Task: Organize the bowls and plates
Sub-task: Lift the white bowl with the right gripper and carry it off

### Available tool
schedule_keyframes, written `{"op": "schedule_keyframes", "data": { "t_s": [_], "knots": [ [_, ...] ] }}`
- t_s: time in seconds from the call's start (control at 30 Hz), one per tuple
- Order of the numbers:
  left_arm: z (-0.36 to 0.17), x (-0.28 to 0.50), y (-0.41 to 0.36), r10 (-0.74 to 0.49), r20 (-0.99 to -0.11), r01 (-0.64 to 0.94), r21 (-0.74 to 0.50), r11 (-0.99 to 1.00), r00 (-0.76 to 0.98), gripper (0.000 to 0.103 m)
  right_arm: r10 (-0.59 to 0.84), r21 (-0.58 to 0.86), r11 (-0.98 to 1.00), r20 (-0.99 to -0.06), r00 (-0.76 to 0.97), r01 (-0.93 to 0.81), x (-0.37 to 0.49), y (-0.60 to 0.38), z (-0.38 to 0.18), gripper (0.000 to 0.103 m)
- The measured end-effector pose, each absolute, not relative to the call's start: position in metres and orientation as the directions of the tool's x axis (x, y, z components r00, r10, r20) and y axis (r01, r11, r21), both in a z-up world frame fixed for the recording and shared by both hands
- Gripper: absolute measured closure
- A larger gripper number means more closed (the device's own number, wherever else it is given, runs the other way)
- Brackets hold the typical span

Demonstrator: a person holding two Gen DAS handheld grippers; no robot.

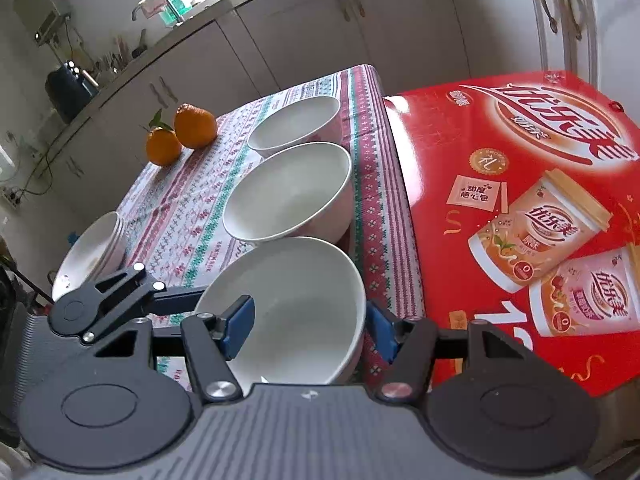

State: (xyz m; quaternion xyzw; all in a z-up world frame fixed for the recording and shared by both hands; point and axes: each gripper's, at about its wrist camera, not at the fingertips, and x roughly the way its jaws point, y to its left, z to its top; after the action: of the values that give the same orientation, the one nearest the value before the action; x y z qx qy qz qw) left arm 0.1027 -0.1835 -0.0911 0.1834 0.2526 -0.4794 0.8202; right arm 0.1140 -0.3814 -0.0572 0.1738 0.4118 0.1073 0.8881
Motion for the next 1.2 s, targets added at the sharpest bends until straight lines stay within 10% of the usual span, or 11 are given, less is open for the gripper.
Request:
{"op": "schedule_keyframes", "data": {
  "t_s": [1.2],
  "knots": [
    [-0.069,0.114,-0.058,-0.564,-0.57,0.702,0.031,0.712,0.598,0.016,0.479,0.336,0.873,-0.723,0.498,-0.352,0.181,-0.239,-0.039,0.036]
  ]
}}
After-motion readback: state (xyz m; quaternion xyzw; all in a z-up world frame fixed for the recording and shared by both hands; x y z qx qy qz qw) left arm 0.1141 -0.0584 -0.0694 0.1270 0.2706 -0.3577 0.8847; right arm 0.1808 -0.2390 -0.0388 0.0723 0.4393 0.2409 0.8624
